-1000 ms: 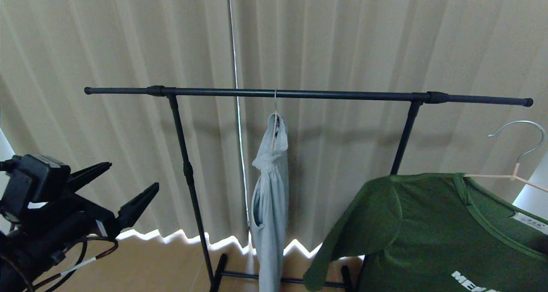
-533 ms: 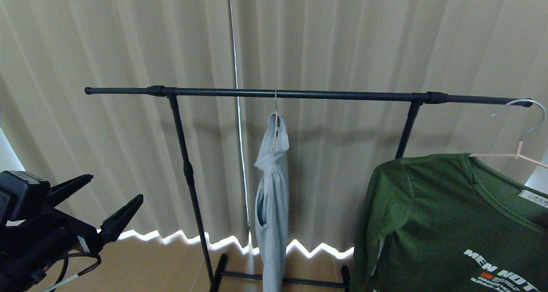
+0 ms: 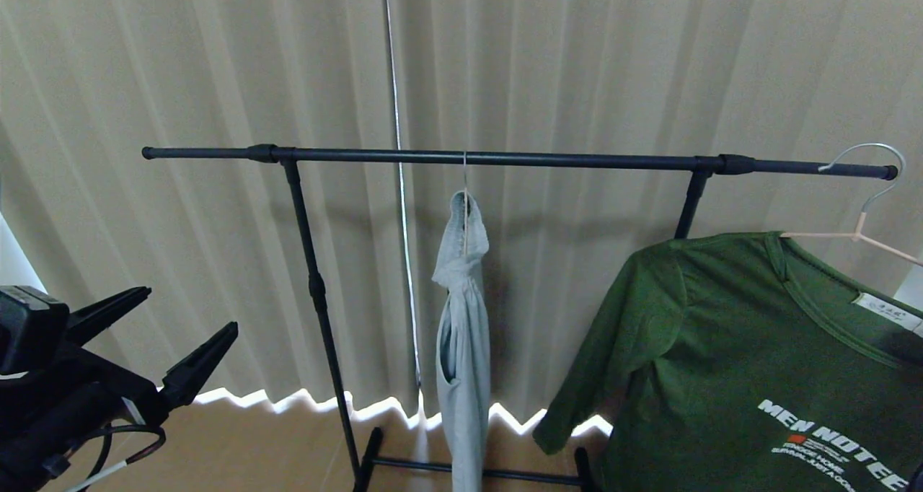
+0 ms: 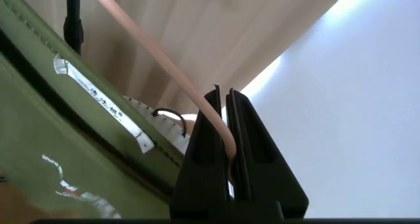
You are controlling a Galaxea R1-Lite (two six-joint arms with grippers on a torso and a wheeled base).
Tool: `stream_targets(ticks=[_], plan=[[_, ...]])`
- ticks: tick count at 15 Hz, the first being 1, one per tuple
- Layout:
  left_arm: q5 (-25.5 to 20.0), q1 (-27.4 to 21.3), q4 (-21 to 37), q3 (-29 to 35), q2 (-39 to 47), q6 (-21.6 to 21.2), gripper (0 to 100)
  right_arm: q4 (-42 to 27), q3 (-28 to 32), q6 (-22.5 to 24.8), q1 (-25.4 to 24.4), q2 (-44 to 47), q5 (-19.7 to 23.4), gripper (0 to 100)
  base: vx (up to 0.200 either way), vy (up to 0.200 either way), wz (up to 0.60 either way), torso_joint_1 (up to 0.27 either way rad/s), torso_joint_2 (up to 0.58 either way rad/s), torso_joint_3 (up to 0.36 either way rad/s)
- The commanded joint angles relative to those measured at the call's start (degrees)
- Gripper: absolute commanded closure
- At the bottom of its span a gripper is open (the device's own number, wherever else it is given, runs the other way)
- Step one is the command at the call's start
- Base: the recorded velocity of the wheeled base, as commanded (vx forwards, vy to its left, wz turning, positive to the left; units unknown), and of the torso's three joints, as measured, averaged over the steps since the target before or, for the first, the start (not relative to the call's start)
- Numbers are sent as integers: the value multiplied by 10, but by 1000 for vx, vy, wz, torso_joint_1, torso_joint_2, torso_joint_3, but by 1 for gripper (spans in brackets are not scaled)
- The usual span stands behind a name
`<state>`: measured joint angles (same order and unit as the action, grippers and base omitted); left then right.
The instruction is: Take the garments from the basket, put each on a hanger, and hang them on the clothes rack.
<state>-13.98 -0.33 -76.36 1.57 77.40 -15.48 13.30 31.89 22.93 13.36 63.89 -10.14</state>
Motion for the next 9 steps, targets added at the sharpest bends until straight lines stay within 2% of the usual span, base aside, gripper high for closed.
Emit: stream_targets(ticks=[1,4,7,9], plan=[[0,-3,0,-1,-14,1,0,1,-1,-9,-18,11,-1,100,0,0,0,0,0,0],[1,-3,0,0,-21,0,0,0,-3,-10,-56,11,-2,100,0,0,0,0,0,0],[1,-3,1,1,-26,2,0,0,-1,-9,-67,11,-20,100,0,0,0,0,0,0],[1,-2,1,-1,-25,2,0,0,-1,-9,-67,11,-22,100,200,0,0,2,0,2]])
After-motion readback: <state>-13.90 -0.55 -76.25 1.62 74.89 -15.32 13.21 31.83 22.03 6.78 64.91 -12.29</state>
